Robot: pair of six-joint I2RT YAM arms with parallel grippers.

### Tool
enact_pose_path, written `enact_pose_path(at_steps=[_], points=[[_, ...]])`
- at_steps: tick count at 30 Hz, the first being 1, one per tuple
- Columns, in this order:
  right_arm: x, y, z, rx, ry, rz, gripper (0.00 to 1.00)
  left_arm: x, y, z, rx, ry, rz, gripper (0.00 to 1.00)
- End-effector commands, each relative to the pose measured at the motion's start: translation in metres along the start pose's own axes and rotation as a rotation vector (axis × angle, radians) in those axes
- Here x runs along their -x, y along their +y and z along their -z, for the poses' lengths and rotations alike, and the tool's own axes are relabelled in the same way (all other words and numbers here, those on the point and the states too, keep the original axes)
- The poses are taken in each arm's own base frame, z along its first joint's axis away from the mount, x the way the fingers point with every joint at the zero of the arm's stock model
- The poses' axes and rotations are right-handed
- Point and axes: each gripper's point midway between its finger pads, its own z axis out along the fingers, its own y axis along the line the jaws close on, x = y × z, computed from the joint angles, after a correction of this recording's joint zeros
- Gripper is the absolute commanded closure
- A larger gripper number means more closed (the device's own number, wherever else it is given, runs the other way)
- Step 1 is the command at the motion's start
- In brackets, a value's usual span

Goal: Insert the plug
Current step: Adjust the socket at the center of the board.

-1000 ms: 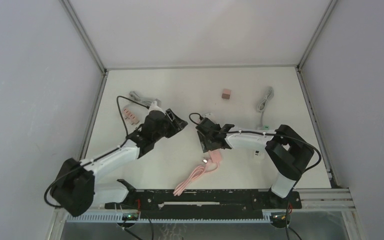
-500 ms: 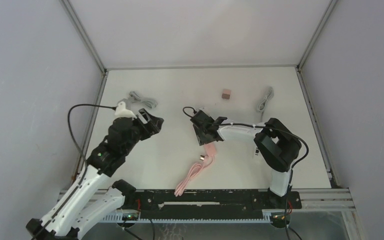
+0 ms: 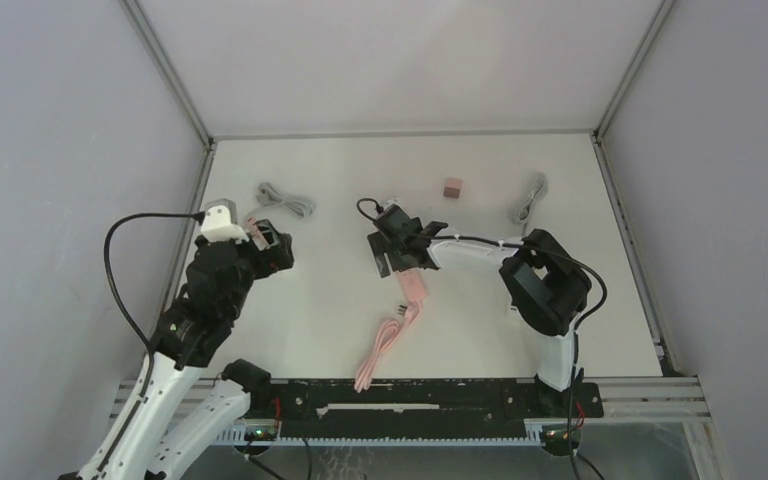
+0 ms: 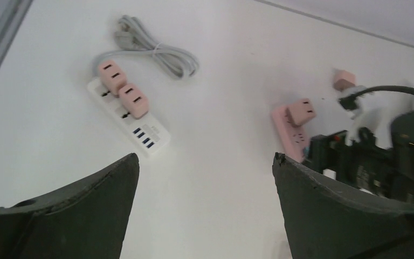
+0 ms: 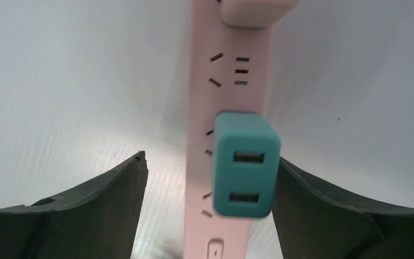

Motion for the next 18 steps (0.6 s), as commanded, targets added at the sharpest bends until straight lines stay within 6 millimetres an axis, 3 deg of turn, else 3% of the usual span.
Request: enact_pose_path(at_steps=[1, 6, 10, 14, 18], points=[[0.037, 0.016, 0.050, 0.044, -0.134, 0.015, 0.13, 0.006, 0.023, 0.000, 0.083, -0.056, -0.051, 0.03], [0.062, 0.004, 0.085, 0.047, -0.221, -0.002, 0.08, 0.008, 0.029, 0.004, 0.103, -0.067, -0.053, 0.00], [0.084, -0.017, 0.095, 0.042, -0.258, -0.048, 0.03, 0.007, 0.032, 0.005, 0.117, -0.071, -0.053, 0.00], [0.101, -0.053, 0.086, -0.031, -0.265, -0.085, 0.01, 0.007, 0.034, 0.005, 0.124, -0.069, -0.055, 0.00], [0.114, -0.095, 0.062, -0.127, -0.245, -0.137, 0.01, 0.004, 0.034, 0.002, 0.132, -0.056, -0.061, 0.00]])
